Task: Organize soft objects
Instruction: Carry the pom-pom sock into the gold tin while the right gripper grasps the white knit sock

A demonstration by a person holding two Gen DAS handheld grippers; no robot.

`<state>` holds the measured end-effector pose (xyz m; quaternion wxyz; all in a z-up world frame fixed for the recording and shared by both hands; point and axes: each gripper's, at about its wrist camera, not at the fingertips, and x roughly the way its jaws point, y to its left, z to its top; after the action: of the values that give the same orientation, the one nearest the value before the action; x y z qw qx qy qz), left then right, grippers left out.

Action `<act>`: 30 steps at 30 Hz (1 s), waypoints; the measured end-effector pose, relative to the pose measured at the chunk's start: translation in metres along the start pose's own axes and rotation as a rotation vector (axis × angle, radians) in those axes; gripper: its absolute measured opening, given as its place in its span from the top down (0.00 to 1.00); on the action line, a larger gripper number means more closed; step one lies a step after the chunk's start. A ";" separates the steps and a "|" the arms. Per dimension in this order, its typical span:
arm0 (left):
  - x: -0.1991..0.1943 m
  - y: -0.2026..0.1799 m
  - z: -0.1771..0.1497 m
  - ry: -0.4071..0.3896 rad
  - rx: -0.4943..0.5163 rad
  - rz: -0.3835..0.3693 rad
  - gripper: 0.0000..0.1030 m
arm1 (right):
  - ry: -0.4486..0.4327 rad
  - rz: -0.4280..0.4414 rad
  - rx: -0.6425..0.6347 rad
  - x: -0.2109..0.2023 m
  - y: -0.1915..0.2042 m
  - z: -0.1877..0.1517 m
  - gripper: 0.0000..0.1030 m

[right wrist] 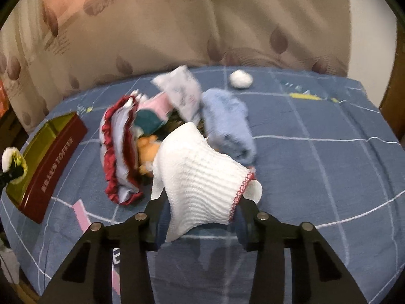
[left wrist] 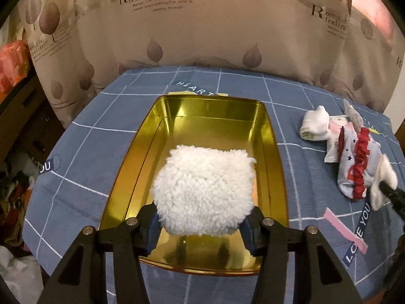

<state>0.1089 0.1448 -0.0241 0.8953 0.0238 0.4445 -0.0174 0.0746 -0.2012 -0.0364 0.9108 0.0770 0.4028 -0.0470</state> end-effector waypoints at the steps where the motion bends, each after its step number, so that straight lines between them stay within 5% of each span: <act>1: 0.000 0.001 0.000 0.000 0.002 0.007 0.49 | -0.014 -0.014 0.013 -0.003 -0.006 0.002 0.62; 10: 0.011 0.012 0.010 0.016 0.013 0.041 0.49 | -0.003 -0.198 0.157 0.009 -0.081 0.013 0.61; 16: 0.024 0.020 0.031 0.048 0.001 0.046 0.49 | -0.006 -0.240 0.116 0.019 -0.079 0.009 0.61; 30: 0.087 0.031 0.068 0.205 -0.014 0.051 0.48 | 0.003 -0.211 0.151 0.021 -0.084 0.008 0.59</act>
<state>0.2169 0.1710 -0.0519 0.8455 0.0305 0.5330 0.0112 0.0820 -0.2861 -0.0558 0.8918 0.1027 0.4053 -0.1727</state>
